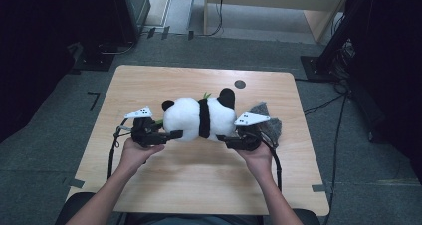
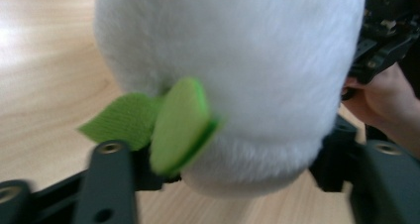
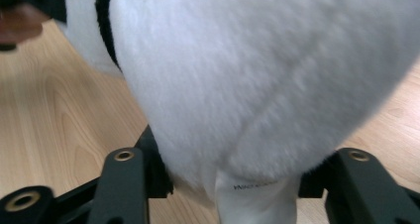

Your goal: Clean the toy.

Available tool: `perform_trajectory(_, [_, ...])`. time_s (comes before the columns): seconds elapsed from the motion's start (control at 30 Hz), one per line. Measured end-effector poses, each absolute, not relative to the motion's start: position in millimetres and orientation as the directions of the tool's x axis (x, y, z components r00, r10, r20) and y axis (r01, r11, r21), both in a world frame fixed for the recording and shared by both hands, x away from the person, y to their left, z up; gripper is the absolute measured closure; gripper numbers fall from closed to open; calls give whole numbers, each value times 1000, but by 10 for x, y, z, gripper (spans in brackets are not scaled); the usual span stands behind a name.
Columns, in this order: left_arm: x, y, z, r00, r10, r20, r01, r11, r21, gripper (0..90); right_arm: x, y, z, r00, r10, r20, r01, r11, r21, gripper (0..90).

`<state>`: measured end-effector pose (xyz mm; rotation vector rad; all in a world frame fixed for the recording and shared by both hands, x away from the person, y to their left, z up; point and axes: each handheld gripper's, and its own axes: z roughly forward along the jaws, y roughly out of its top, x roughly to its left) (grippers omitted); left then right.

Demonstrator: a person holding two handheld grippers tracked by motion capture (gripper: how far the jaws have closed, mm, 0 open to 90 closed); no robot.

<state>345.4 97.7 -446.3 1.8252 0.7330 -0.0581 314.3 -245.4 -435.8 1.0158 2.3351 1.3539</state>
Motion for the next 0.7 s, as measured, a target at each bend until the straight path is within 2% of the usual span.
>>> perform_trajectory(0.13, [3430,998,-4459,834,476,-278,425,-232,875,206,3162,-2545,-4254,-696,694,182,487,271,830,516])
perform_trajectory(0.27, [3401,1044,-4470,843,501,-197,374,-281,884,237,3187,-2691,-4213,-651,720,239,539,216,814,524])
perform_trajectory(0.43, [3352,962,-4497,868,473,-152,327,-314,891,257,3192,-2777,-4163,-642,693,328,593,178,785,515])
perform_trajectory(0.57, [3309,867,-4524,883,451,-128,301,-337,892,223,3187,-2696,-4174,-655,661,366,623,198,757,495])
perform_trajectory(0.7, [3296,806,-4559,857,503,-114,319,-344,883,187,3164,-2558,-4189,-664,655,360,628,228,744,476])
